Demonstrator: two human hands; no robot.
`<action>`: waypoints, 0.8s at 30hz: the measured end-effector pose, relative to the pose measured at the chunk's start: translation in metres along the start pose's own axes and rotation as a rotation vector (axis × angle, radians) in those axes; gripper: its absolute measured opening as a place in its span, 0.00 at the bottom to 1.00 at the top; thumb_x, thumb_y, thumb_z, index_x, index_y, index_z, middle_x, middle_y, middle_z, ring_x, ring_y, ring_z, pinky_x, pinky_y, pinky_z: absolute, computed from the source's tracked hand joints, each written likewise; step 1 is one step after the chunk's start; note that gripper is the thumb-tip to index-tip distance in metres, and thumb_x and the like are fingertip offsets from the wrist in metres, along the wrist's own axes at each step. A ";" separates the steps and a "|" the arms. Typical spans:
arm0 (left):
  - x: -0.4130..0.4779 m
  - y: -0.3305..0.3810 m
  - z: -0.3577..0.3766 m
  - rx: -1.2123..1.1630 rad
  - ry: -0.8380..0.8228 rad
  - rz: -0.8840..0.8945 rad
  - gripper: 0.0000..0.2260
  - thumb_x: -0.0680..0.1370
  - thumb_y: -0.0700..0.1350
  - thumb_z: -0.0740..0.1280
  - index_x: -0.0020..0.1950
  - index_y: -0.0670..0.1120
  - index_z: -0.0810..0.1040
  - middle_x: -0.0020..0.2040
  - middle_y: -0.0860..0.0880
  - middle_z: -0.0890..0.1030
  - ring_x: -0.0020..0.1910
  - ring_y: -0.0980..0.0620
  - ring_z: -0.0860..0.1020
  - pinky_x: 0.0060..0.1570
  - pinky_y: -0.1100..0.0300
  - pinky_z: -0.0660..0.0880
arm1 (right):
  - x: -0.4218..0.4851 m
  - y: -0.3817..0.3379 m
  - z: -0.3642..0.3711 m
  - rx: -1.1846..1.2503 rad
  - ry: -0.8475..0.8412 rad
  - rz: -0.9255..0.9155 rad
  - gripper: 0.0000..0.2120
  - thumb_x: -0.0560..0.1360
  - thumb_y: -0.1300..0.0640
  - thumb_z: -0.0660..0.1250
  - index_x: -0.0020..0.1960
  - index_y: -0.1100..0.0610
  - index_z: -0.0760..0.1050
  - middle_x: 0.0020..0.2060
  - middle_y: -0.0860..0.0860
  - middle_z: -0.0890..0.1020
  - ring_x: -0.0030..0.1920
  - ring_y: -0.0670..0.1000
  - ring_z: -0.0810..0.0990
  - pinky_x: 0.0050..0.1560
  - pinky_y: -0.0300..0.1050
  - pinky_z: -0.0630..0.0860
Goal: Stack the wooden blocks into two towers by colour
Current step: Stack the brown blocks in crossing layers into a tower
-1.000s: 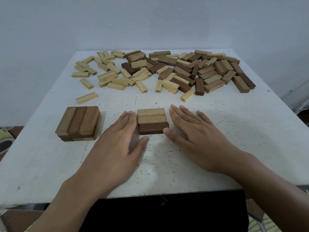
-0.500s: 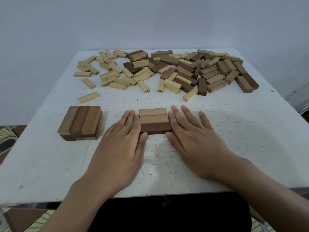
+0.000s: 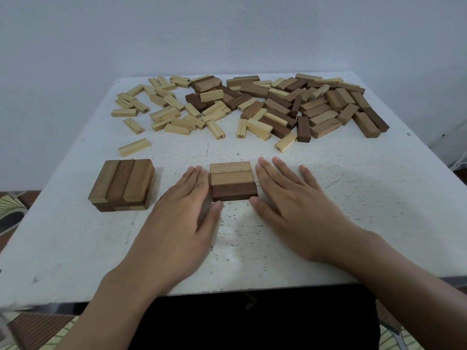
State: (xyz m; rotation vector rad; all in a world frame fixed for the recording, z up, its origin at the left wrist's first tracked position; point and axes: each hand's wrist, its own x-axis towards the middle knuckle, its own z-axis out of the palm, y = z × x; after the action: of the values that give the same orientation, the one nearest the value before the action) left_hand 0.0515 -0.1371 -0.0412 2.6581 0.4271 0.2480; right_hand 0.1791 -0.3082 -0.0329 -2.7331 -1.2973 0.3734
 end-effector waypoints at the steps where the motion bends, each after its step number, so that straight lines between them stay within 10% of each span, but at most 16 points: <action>1: -0.001 0.001 -0.002 -0.044 -0.001 -0.003 0.30 0.84 0.60 0.55 0.83 0.55 0.48 0.78 0.66 0.47 0.74 0.74 0.42 0.65 0.81 0.37 | 0.000 0.001 -0.004 0.040 -0.006 0.001 0.35 0.81 0.34 0.39 0.82 0.49 0.35 0.81 0.43 0.38 0.79 0.43 0.32 0.80 0.53 0.36; 6: 0.000 0.005 -0.017 -0.098 0.023 0.054 0.30 0.82 0.58 0.62 0.82 0.61 0.55 0.78 0.65 0.61 0.76 0.67 0.58 0.72 0.65 0.61 | -0.001 0.004 -0.030 0.167 0.069 -0.011 0.41 0.77 0.32 0.60 0.83 0.45 0.46 0.80 0.42 0.57 0.78 0.43 0.51 0.77 0.49 0.51; 24: 0.031 0.010 -0.030 0.058 -0.207 0.109 0.33 0.82 0.59 0.61 0.82 0.58 0.47 0.77 0.59 0.63 0.73 0.56 0.62 0.71 0.55 0.63 | 0.038 0.024 -0.035 0.261 0.034 -0.160 0.41 0.66 0.28 0.69 0.75 0.41 0.66 0.67 0.39 0.67 0.69 0.44 0.60 0.70 0.51 0.60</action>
State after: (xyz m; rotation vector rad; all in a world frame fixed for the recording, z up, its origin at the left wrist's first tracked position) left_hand 0.0759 -0.1241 -0.0069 2.7318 0.2268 -0.0077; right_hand 0.2295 -0.2932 -0.0109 -2.3942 -1.3422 0.4451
